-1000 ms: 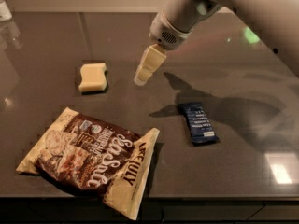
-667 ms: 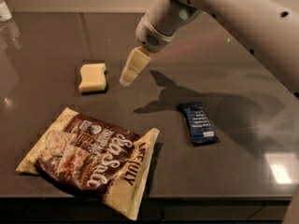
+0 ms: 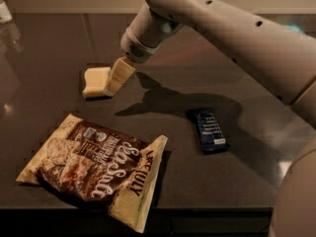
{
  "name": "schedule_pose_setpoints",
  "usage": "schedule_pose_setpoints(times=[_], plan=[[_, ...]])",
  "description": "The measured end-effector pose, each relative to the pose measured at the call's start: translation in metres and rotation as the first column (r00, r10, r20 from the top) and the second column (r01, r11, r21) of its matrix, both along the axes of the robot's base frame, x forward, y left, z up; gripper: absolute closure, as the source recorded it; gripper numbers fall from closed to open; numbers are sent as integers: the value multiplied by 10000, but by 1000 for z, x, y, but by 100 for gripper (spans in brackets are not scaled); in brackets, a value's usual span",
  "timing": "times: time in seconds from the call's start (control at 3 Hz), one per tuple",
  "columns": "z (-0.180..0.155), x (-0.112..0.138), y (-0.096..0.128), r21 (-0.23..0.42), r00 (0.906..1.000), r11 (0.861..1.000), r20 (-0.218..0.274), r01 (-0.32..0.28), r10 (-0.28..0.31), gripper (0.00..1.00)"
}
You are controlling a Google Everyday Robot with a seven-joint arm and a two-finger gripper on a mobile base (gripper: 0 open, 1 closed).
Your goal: Move sponge near rxbar blueberry
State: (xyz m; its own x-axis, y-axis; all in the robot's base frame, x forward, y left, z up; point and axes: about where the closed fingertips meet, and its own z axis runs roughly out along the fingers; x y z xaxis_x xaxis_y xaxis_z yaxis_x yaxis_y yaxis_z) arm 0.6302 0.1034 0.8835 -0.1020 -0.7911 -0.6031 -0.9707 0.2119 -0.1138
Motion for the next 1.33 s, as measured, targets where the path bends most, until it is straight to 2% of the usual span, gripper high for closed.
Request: schedule_pose_setpoints(times=[0.33,1.0,1.33], plan=[[-15,1,26,292,9997,9996,-259,34,-27,0],[-31,2,51,564,9990,9984,-450,76,-50,4],[-40,0,63,637,9996,9979,-271,86,-69,28]])
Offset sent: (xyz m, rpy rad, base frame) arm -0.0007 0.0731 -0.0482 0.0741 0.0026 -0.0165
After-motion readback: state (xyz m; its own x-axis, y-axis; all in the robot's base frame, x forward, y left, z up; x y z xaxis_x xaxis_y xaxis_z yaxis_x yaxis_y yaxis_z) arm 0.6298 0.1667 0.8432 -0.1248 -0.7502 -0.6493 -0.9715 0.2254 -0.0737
